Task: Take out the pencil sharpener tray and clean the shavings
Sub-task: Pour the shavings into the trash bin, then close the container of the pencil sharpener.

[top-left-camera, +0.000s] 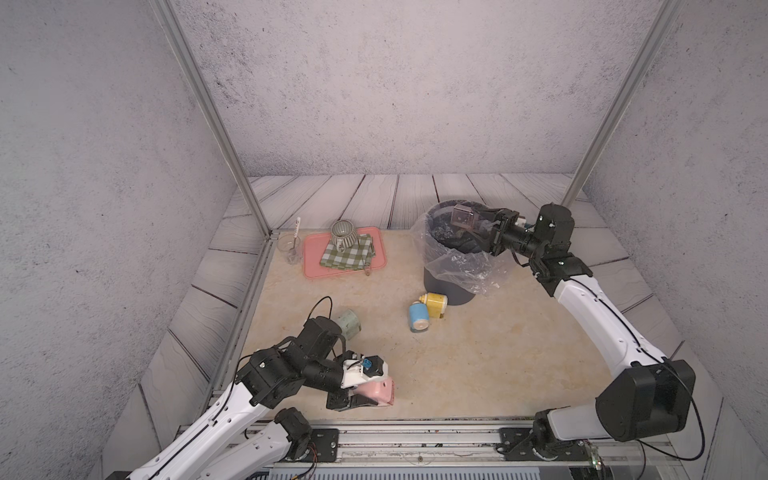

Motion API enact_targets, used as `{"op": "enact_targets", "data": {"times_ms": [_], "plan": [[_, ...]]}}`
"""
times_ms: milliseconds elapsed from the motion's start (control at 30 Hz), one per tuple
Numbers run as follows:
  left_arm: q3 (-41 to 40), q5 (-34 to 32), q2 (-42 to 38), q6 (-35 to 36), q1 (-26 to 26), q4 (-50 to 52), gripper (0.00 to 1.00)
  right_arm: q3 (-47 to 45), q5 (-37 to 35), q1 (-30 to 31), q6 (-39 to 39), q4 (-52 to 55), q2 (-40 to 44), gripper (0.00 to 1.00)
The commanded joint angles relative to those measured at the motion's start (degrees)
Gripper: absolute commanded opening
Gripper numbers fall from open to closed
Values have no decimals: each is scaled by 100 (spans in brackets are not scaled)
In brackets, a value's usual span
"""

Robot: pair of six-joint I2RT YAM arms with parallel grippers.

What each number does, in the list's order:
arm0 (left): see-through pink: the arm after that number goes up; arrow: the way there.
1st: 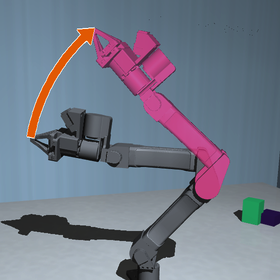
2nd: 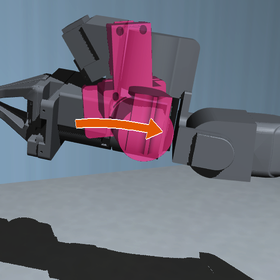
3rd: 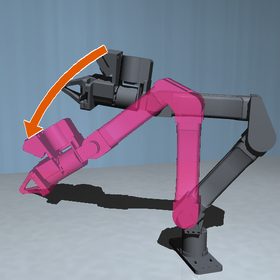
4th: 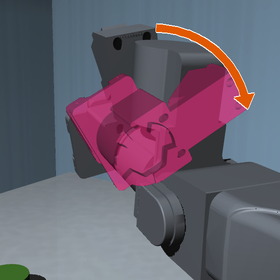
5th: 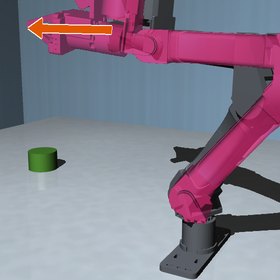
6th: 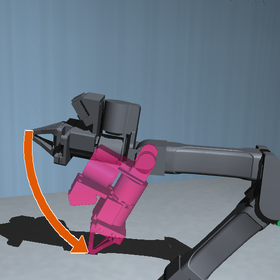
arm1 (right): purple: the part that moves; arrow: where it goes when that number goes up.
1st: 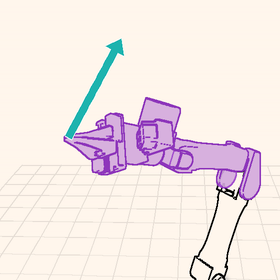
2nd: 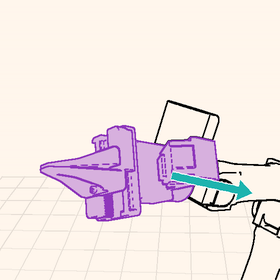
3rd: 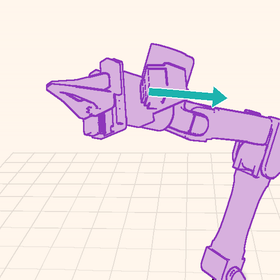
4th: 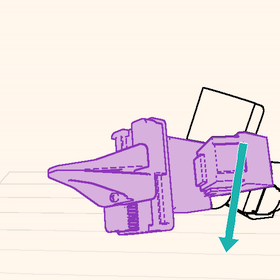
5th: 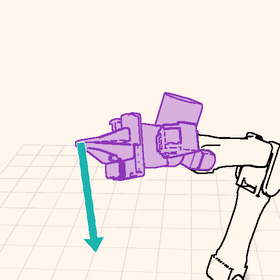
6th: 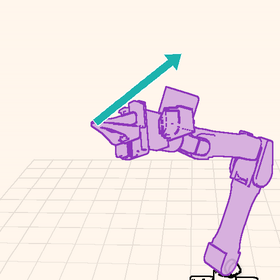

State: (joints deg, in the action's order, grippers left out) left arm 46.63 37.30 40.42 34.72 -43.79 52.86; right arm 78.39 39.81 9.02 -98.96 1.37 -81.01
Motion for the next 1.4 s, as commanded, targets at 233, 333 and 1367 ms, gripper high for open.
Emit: {"op": "enact_targets", "data": {"times_ms": [233,333,1367], "plan": [[-49,-114,-324,-122,-28,-143,0,1666,532,-539,4676,2022,-166,0],[-6,25,-294,-223,-33,-197,0,1422,255,-496,6198,2069,267,0],[1809,796,1018,150,-23,507,0,-2689,979,2194,10493,2457,4770,0]]}}
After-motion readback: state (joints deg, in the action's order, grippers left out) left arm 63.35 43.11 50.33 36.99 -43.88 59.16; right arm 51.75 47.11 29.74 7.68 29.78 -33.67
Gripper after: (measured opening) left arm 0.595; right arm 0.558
